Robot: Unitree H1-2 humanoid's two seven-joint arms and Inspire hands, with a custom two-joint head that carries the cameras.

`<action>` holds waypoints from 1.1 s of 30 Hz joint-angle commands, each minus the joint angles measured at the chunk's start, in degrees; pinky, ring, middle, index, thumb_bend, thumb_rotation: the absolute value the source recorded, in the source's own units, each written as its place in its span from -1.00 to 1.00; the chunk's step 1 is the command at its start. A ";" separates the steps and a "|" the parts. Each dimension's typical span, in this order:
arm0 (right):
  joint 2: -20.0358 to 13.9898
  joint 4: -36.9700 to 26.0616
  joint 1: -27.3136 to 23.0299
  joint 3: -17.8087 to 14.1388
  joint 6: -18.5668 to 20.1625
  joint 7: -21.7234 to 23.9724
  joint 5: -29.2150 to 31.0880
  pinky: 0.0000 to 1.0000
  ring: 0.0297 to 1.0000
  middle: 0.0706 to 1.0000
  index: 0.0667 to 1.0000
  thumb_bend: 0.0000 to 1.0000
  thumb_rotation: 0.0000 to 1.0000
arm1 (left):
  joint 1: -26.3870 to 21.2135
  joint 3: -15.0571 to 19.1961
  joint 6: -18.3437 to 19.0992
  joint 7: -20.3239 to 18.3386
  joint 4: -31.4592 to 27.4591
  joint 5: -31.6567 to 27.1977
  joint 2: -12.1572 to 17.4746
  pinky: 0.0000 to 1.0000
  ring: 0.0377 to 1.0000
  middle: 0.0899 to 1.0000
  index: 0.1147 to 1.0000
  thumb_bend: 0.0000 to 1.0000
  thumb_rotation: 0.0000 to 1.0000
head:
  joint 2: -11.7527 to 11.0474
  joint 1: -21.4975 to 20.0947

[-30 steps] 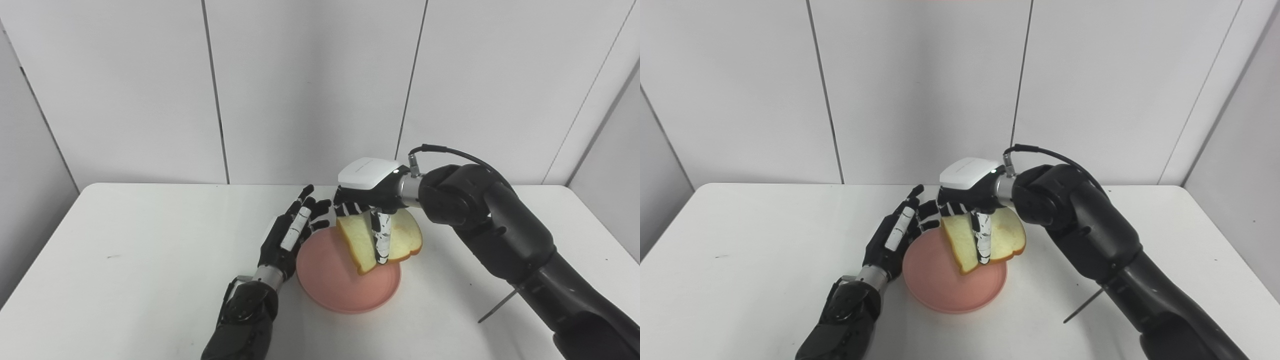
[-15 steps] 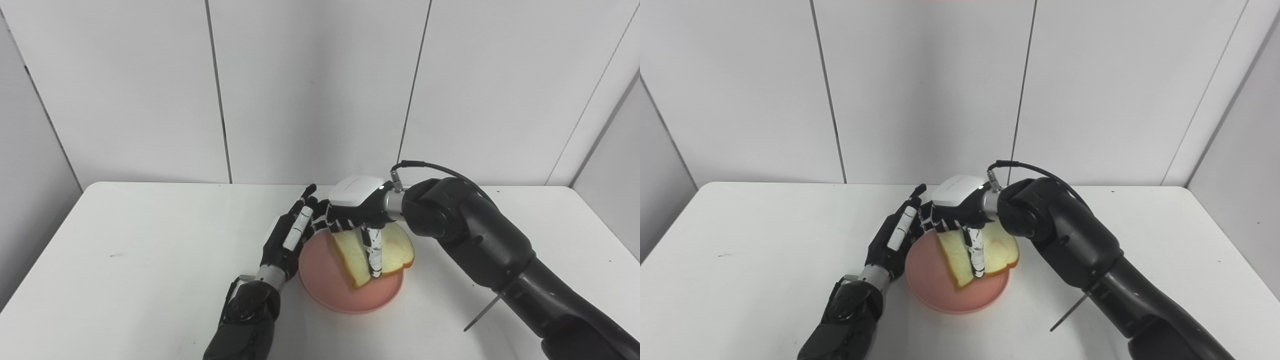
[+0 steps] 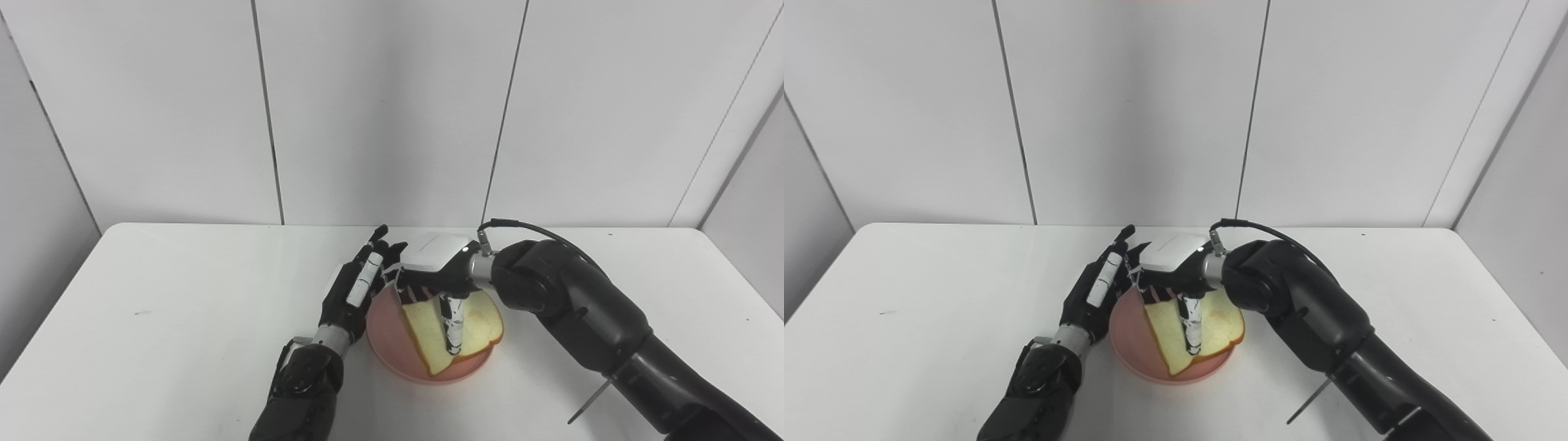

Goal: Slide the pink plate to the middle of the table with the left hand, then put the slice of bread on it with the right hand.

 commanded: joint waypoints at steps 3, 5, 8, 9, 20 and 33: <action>-0.46 -1.45 -2.36 -1.70 -2.36 -2.47 1.02 -0.02 0.19 0.34 0.37 0.99 -0.31 | 3.37 0.06 -0.69 -1.12 1.99 -0.58 -0.59 0.53 0.68 0.55 0.83 0.64 0.53 | 0.08 0.11; -0.52 -1.69 -2.34 -2.01 -2.70 -2.53 1.57 0.02 0.22 0.38 0.40 1.00 -0.27 | 3.30 0.09 -0.70 -1.16 2.14 -0.61 -0.56 0.53 0.68 0.55 0.83 0.64 0.53 | 0.06 0.10; -0.41 -1.71 -2.39 -2.57 -2.91 -2.52 2.31 0.07 0.26 0.41 0.45 1.00 -0.17 | 3.18 0.14 -0.78 -1.23 2.36 -0.63 -0.51 0.51 0.68 0.55 0.84 0.67 0.53 | 0.05 0.12; -0.31 -1.55 -2.43 -2.78 -2.98 -2.58 2.63 0.07 0.27 0.41 0.45 1.00 -0.17 | 3.14 0.16 -0.87 -1.33 2.47 -0.67 -0.49 0.51 0.68 0.55 0.84 0.68 0.53 | 0.04 0.12; -0.45 -1.06 -3.44 -3.47 -4.61 -4.15 2.27 0.30 0.44 0.47 0.40 1.00 -0.06 | 3.00 0.35 -0.72 -1.71 2.54 -0.54 -0.40 0.55 0.70 0.52 0.84 0.69 0.53 | -0.15 -0.03; -2.75 -5.19 -1.16 -6.61 -4.20 -3.23 5.91 0.25 0.39 0.42 0.38 1.00 -0.10 | 2.84 1.19 -0.34 -1.45 2.23 -0.91 -0.46 0.55 0.69 0.51 0.82 0.64 0.49 | -0.11 0.31</action>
